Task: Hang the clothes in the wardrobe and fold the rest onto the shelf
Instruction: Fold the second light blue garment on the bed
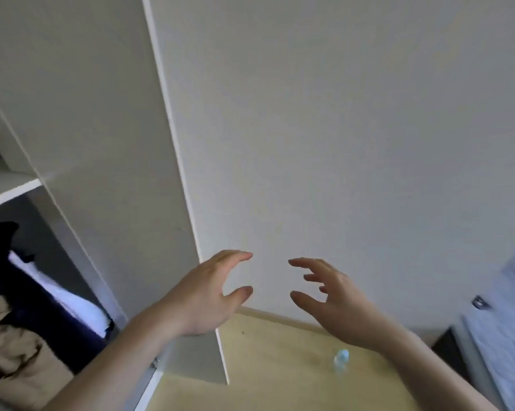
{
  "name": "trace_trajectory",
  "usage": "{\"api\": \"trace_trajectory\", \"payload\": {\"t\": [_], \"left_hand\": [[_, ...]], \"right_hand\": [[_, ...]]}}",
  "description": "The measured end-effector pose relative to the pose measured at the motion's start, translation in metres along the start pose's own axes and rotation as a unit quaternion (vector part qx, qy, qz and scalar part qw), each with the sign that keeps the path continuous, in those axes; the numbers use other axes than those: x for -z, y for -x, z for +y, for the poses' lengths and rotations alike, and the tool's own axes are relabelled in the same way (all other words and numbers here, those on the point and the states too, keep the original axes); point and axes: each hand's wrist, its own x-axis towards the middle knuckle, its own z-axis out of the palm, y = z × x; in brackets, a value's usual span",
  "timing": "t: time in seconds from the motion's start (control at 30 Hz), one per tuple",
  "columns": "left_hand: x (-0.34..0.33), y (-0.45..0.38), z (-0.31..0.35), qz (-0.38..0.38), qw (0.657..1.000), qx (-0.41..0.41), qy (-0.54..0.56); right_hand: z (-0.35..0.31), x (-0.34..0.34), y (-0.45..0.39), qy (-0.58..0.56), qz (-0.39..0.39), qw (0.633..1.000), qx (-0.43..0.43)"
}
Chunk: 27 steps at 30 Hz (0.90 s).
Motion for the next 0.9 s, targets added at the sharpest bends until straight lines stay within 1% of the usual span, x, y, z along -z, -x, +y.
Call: {"api": "trace_trajectory", "payload": {"t": [0.13,0.23,0.33,0.47,0.6,0.73,0.9], "left_hand": [[-0.070,-0.043,0.062,-0.073,0.994,-0.080,-0.009],[-0.121,-0.070,0.109,-0.117,0.984,-0.131,-0.026],[-0.173,-0.096,0.155,-0.161,0.970,-0.179,-0.030],[-0.242,-0.131,0.221,-0.227,0.946,-0.232,-0.010],[-0.311,-0.164,0.299,-0.266,0.921,-0.283,-0.003],[-0.384,-0.185,0.382,-0.318,0.886,-0.338,0.002],[-0.471,-0.182,0.497,-0.378,0.823,-0.423,-0.014]], "right_hand": [[0.071,0.045,0.073,-0.030,0.076,0.991,-0.110],[0.119,0.072,0.127,-0.048,0.132,0.972,-0.188],[0.162,0.100,0.180,-0.040,0.176,0.952,-0.249],[0.217,0.137,0.237,-0.042,0.211,0.921,-0.324],[0.274,0.174,0.282,-0.056,0.227,0.891,-0.390],[0.320,0.209,0.333,-0.064,0.253,0.856,-0.447],[0.352,0.246,0.424,-0.087,0.330,0.791,-0.507]]}}
